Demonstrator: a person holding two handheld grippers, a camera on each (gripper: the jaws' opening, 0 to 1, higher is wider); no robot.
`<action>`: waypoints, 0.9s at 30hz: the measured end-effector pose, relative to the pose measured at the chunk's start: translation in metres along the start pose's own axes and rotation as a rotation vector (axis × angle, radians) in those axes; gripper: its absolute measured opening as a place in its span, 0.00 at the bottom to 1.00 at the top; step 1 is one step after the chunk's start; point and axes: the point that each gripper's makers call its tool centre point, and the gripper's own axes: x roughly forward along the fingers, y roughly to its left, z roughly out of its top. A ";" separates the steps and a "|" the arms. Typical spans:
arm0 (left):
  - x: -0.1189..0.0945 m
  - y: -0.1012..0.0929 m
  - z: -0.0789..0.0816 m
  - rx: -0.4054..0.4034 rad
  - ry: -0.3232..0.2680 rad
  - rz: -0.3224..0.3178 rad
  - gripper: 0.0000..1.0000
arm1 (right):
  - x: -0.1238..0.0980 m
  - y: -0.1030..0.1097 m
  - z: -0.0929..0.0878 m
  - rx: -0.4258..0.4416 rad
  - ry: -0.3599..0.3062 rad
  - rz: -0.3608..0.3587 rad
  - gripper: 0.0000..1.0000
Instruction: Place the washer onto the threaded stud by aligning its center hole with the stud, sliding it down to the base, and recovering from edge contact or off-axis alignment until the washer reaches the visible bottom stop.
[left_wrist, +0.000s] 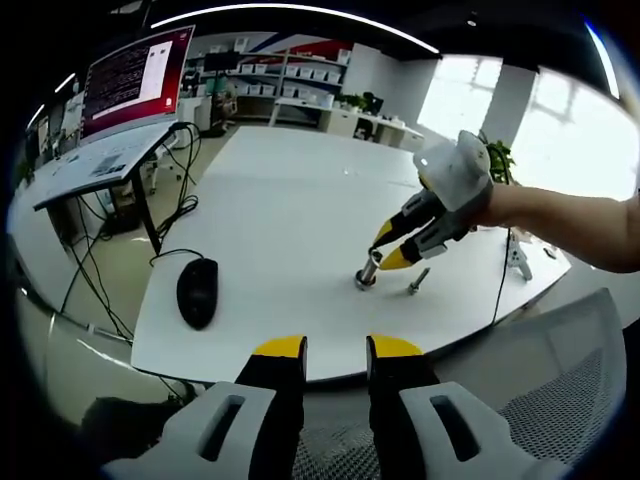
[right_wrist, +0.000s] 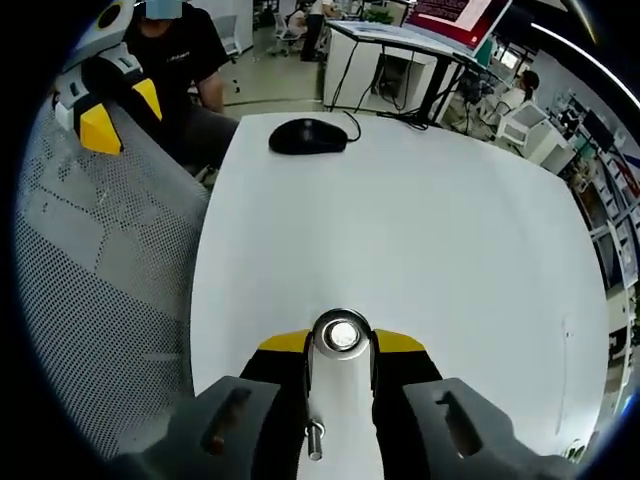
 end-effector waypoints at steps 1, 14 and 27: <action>0.000 0.000 0.000 0.001 0.002 0.000 0.22 | 0.000 0.000 0.001 0.002 -0.003 0.000 0.23; 0.000 -0.001 -0.001 0.002 0.004 -0.001 0.21 | -0.014 0.001 0.009 0.042 -0.059 -0.007 0.23; -0.002 -0.002 -0.003 0.036 0.000 -0.015 0.23 | -0.052 0.002 0.015 0.008 -0.109 -0.070 0.23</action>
